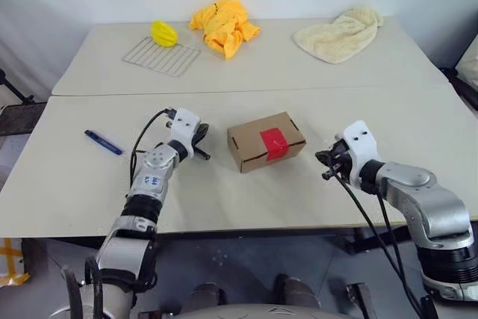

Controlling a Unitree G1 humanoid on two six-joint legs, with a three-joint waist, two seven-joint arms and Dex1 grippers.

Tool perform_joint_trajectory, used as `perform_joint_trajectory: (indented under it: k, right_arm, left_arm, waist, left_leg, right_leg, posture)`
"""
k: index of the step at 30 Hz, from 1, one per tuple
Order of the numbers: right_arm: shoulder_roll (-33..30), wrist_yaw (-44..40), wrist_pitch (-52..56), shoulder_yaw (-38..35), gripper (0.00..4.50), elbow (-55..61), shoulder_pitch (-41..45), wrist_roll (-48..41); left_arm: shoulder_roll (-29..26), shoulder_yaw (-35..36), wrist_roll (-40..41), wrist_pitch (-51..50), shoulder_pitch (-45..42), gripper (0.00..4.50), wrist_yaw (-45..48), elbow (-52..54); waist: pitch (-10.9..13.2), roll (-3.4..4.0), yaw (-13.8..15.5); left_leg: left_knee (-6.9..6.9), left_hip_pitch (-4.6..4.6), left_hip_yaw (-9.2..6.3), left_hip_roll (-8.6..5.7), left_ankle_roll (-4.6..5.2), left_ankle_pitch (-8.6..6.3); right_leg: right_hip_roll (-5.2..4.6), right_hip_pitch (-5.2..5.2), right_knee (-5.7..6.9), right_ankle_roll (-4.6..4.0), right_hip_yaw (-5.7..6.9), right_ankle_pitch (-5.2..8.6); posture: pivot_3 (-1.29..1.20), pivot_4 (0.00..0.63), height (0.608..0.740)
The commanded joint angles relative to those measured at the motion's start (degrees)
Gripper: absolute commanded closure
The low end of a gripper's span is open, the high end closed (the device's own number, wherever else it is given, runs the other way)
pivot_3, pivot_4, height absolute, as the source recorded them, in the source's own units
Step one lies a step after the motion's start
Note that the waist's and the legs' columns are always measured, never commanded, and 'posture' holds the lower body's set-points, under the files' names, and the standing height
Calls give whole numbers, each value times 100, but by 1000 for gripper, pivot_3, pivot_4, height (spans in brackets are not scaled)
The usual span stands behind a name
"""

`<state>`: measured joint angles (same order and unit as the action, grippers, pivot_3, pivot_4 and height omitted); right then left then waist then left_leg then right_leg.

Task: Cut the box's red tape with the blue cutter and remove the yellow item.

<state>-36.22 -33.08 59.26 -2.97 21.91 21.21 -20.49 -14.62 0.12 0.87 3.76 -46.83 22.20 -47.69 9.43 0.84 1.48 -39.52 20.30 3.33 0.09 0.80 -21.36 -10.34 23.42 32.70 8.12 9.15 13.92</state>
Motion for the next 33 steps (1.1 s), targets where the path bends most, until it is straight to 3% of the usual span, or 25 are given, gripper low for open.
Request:
perform_joint_trajectory:
  k: [1, 8, 12, 20, 33]
  right_arm:
    - [102, -20, 312, -72, 4500, 245, 287, -332]
    - [514, 229, -226, 260, 4500, -793, 1002, -18]
    - [563, 287, -675, 395, 4500, -1293, 1257, 218]
    - [527, -22, -1309, 709, 4500, -1964, 1662, 439]
    - [747, -1356, -2716, 1536, 4500, -3850, 2867, 1118]
  left_arm:
    - [128, -63, -37, 206, -303, 4472, 203, -451]
    - [331, -189, 13, 315, -490, 4472, 868, -695]
    - [278, -270, 133, 38, -125, 4472, 1433, 18]
    - [123, -671, 482, -1464, 979, 4472, 2309, 2524]
    - [409, -1382, 702, -2752, 1298, 4472, 2691, 4069]
  waist:
    - [2, -3, -15]
    - [3, -8, -22]
    - [3, -8, -31]
    - [3, -7, -163]
    - [3, -7, -168]
  left_leg:
    - [0, 0, 0, 0, 0, 0]
    - [-2, 1, 1, -1, 0, 0]
    - [-2, 3, 2, -3, 0, 0]
    - [-2, 3, 3, -2, 0, 0]
    - [-18, 5, 3, 2, 0, 0]
  right_leg:
    - [0, 0, 0, 0, 0, 0]
    - [0, 1, 1, 2, 0, -1]
    - [-2, 3, 0, 5, -1, -3]
    - [-3, 5, 1, 6, 0, -3]
    - [-3, 5, 13, 6, -1, -3]
  posture:
    - [0, 150, 740]
    - [0, 150, 740]
    - [0, 150, 740]
    - [0, 150, 740]
    - [0, 150, 740]
